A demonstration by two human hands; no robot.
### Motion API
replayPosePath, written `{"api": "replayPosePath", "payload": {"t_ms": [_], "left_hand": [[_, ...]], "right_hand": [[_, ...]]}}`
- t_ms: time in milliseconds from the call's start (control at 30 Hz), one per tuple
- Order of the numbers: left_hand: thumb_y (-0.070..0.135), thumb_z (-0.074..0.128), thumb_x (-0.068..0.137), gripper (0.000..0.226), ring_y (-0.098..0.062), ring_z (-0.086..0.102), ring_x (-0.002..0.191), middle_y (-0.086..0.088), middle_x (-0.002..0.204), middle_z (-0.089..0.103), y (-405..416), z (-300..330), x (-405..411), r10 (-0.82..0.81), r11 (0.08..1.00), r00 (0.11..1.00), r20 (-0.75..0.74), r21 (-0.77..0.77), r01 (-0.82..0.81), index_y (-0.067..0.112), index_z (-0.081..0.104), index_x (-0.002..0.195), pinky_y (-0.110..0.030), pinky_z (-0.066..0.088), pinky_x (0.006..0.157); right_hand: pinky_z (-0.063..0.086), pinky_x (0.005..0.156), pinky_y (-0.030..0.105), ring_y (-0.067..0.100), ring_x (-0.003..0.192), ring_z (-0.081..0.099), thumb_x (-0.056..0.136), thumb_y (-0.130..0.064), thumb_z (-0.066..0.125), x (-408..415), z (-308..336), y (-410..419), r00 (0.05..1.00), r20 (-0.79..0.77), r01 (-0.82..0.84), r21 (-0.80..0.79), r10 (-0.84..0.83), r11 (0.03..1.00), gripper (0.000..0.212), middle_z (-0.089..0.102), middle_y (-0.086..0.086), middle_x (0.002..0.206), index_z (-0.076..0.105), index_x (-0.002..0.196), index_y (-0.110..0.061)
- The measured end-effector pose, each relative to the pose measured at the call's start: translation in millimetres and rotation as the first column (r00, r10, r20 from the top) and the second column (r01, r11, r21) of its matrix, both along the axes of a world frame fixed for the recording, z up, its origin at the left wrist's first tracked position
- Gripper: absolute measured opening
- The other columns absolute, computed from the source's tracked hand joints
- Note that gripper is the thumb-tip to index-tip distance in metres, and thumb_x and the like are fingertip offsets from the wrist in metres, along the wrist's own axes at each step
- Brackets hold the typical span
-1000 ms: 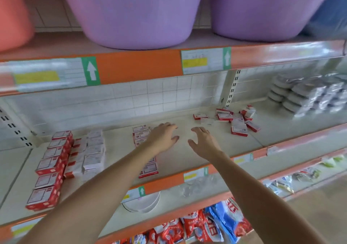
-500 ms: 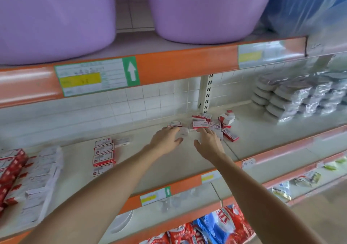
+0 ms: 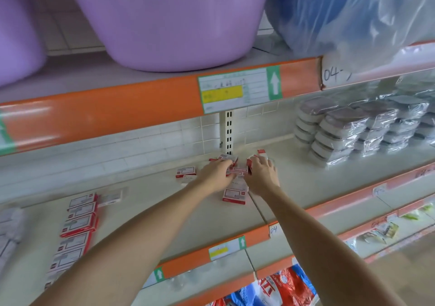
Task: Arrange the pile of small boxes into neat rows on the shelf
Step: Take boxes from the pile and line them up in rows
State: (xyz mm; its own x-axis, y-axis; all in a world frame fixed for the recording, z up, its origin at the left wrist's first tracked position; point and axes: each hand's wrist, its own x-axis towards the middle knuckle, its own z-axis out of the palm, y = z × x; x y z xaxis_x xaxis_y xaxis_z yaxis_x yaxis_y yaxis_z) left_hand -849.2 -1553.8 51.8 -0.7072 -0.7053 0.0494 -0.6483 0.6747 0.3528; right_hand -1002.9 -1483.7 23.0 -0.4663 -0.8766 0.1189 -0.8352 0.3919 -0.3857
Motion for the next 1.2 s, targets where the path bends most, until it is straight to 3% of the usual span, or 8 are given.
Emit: {"api": "replayPosePath", "payload": {"t_ms": [167,367,467,567,733,867,1033,1200], "left_hand": [[0.035,0.056,0.096,0.032,-0.022,0.06,0.108,0.0,0.121,0.062,-5,-3,-19,0.0,1.0,1.0,-0.023,0.017,0.0,0.022,0.056,0.125,-0.035,0.049,0.085],[0.032,0.057,0.096,0.034,-0.024,0.058,0.111,-0.003,0.124,0.061,-7,-7,-27,0.01,1.0,0.999,-0.039,0.008,-0.01,0.017,0.056,0.126,-0.038,0.05,0.088],[0.032,0.057,0.096,0.035,-0.024,0.057,0.116,-0.002,0.131,0.058,-9,-8,-30,0.018,1.0,0.999,-0.051,0.011,-0.018,0.018,0.055,0.128,-0.04,0.05,0.092],[0.031,0.059,0.095,0.034,-0.022,0.057,0.117,-0.001,0.13,0.058,-8,-8,-31,0.019,1.0,0.998,-0.065,0.008,-0.019,0.019,0.056,0.127,-0.039,0.05,0.091],[0.023,0.07,0.086,0.053,-0.024,0.055,0.12,-0.003,0.132,0.057,-10,-11,-32,0.003,1.0,0.999,-0.034,-0.006,-0.003,0.023,0.049,0.135,-0.043,0.05,0.094],[0.017,0.068,0.086,0.051,-0.022,0.051,0.126,-0.002,0.136,0.057,-8,-15,-34,-0.057,0.998,0.998,0.038,-0.033,0.058,0.019,0.053,0.134,-0.043,0.047,0.099],[0.022,0.068,0.088,0.039,-0.024,0.05,0.124,-0.003,0.129,0.059,-9,-18,-40,-0.067,0.996,0.997,0.023,-0.062,0.069,0.015,0.06,0.126,-0.036,0.044,0.098],[0.025,0.069,0.09,0.041,-0.024,0.046,0.131,-0.003,0.137,0.053,-6,-20,-44,-0.027,0.994,0.996,0.085,-0.104,0.035,0.024,0.06,0.13,-0.04,0.047,0.097]], "right_hand": [[0.032,0.107,0.043,0.033,0.124,0.037,0.091,-0.027,0.053,-11,-10,-14,0.992,-0.123,0.014,0.057,-0.007,0.998,0.041,0.044,0.012,0.137,0.048,0.13,-0.016],[0.033,0.093,0.041,0.037,0.109,0.045,0.099,-0.028,0.03,-22,-12,-25,0.991,0.022,0.134,0.048,-0.135,0.99,0.042,0.052,0.021,0.123,0.049,0.128,-0.005],[0.037,0.101,0.044,0.037,0.118,0.04,0.098,-0.033,0.043,-27,-9,-21,0.971,0.212,0.112,0.025,-0.115,0.993,0.043,0.048,0.023,0.125,0.048,0.133,-0.008],[0.045,0.099,0.044,0.031,0.118,0.042,0.091,-0.029,0.058,-31,-9,-13,0.93,0.366,0.054,-0.12,-0.007,0.991,0.041,0.045,0.015,0.123,0.053,0.13,-0.014],[0.051,0.079,0.026,0.017,0.094,0.058,0.086,-0.013,0.064,-29,-12,3,0.914,0.332,-0.164,-0.225,0.234,0.96,0.036,0.054,0.003,0.113,0.056,0.12,-0.015],[0.054,0.075,0.025,0.013,0.088,0.061,0.084,-0.009,0.062,-34,-14,8,0.907,0.343,-0.175,-0.218,0.243,0.96,0.03,0.057,0.002,0.112,0.059,0.114,-0.014],[0.048,0.092,0.036,0.027,0.11,0.05,0.087,-0.012,0.058,-44,-17,0,0.97,0.234,-0.01,-0.246,0.069,0.969,0.027,0.052,0.008,0.118,0.065,0.113,-0.016],[0.037,0.106,0.044,0.038,0.127,0.038,0.094,-0.024,0.048,-44,-13,-14,0.991,0.128,0.035,0.003,-0.035,0.999,0.041,0.034,0.016,0.146,0.053,0.135,-0.026]]}}
